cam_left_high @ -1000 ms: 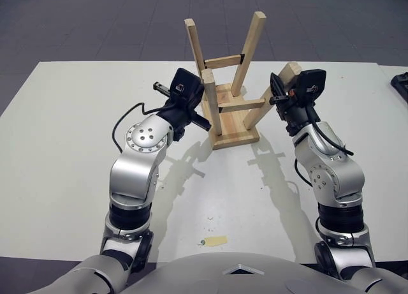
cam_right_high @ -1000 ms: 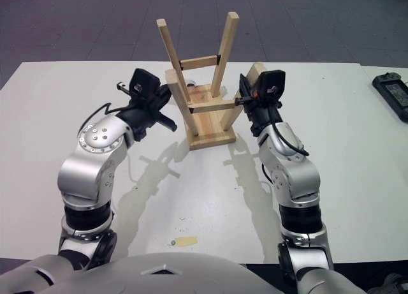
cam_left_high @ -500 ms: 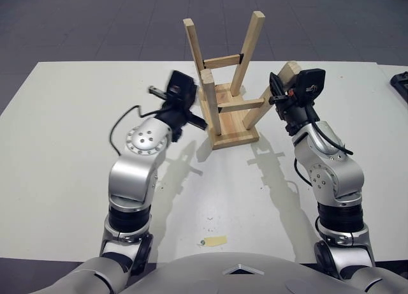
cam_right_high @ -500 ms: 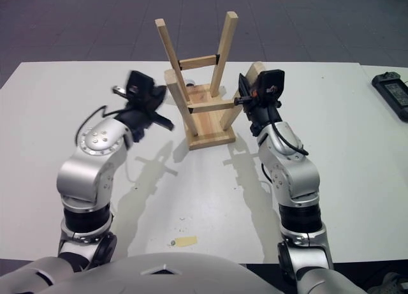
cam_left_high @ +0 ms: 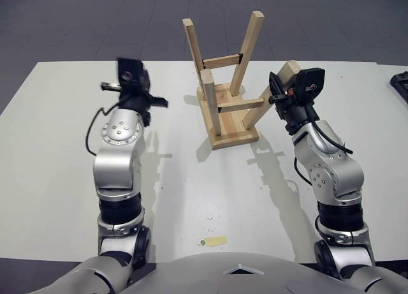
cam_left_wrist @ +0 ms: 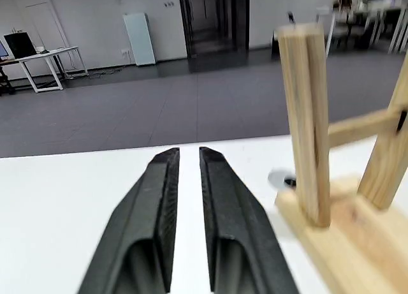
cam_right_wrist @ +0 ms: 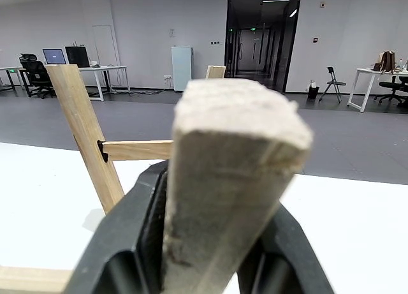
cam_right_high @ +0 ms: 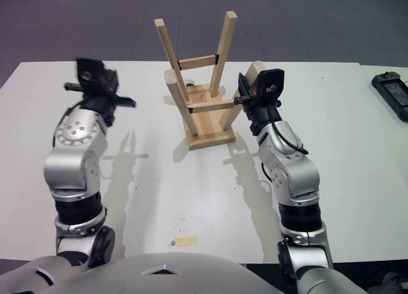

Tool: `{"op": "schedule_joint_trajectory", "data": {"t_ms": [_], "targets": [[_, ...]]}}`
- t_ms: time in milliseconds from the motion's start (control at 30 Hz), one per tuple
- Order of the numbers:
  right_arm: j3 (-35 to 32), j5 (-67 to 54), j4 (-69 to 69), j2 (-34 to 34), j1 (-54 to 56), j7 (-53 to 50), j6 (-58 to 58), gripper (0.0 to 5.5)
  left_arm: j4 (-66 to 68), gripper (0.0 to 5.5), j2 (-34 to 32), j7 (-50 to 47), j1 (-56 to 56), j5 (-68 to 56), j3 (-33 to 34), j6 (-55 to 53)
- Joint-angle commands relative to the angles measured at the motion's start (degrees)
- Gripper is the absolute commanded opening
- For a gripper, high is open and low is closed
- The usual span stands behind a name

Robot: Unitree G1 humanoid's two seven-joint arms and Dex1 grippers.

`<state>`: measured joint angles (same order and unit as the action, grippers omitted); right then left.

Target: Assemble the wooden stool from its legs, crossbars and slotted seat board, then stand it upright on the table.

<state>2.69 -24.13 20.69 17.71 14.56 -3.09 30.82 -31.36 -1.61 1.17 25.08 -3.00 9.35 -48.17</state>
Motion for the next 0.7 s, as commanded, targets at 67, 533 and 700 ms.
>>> {"op": "schedule_joint_trajectory", "data": {"t_ms": [67, 533, 700], "targets": [[4.93, 0.18, -6.74, -1.62, -8.72, 3.20, 9.21, 1.17, -7.79, 1.54, 5.02, 5.85, 4.11, -13.57, -1.02, 2.94], [2.37, 0.79, -5.71, -4.20, -8.11, 5.68, 7.44, 2.85, -9.21, 4.12, 4.29, 7.12, 1.48, -19.54, -7.90, 6.20], [0.29, -0.85, -3.94, -4.60, -8.48, 8.90, 4.30, 3.48, -8.91, 4.82, 4.21, 6.54, 1.81, -20.05, -7.97, 8.24]]}}
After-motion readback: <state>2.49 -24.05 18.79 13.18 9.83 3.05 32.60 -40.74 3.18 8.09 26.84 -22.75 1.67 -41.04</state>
